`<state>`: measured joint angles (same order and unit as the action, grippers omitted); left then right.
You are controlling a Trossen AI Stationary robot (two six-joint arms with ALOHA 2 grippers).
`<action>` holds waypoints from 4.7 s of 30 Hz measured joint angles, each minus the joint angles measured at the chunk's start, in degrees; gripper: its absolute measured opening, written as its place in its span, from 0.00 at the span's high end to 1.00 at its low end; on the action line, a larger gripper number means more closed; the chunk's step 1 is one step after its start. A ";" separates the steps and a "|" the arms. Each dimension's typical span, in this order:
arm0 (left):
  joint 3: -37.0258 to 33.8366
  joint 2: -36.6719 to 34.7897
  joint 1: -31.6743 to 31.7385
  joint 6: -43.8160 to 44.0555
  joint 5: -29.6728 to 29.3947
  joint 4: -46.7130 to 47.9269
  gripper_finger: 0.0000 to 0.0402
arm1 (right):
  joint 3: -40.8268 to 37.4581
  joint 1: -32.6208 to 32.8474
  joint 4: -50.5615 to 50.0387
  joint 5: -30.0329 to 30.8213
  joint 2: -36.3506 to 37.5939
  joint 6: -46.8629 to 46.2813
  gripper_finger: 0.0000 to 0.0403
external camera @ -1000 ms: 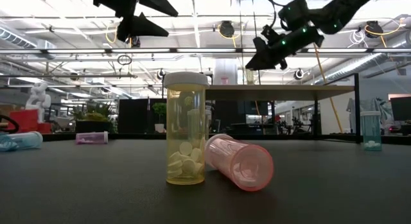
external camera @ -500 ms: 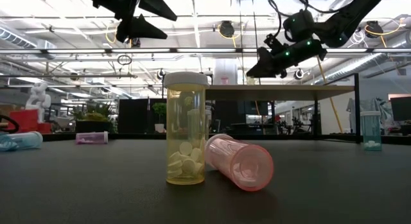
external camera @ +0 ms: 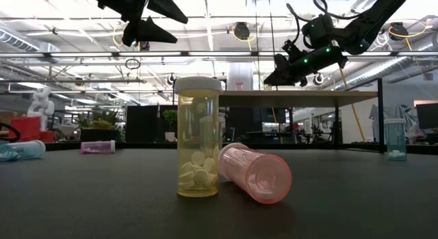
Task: Pick and place medicine bottles onto shelf by color
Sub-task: Put the top left yellow pill bottle on the shelf, then put the left blue pill bottle on the shelf
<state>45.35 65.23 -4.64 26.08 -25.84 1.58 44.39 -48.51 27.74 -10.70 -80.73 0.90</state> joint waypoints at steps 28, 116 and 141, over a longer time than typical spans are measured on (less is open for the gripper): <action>-0.01 0.00 0.61 6.19 -2.74 0.45 0.02 | 0.01 -0.26 0.47 0.21 2.50 -4.06 0.43; -13.25 9.25 -23.34 49.40 -1.61 -3.71 0.76 | -0.01 40.25 -14.23 6.83 23.33 -29.18 0.47; 6.03 10.56 -10.24 -14.44 12.78 -16.27 0.71 | 11.85 53.46 -1.78 6.06 4.61 -17.98 0.31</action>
<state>51.38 75.79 -14.89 11.64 -13.06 -14.68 56.24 4.95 25.96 -4.64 -76.12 -17.08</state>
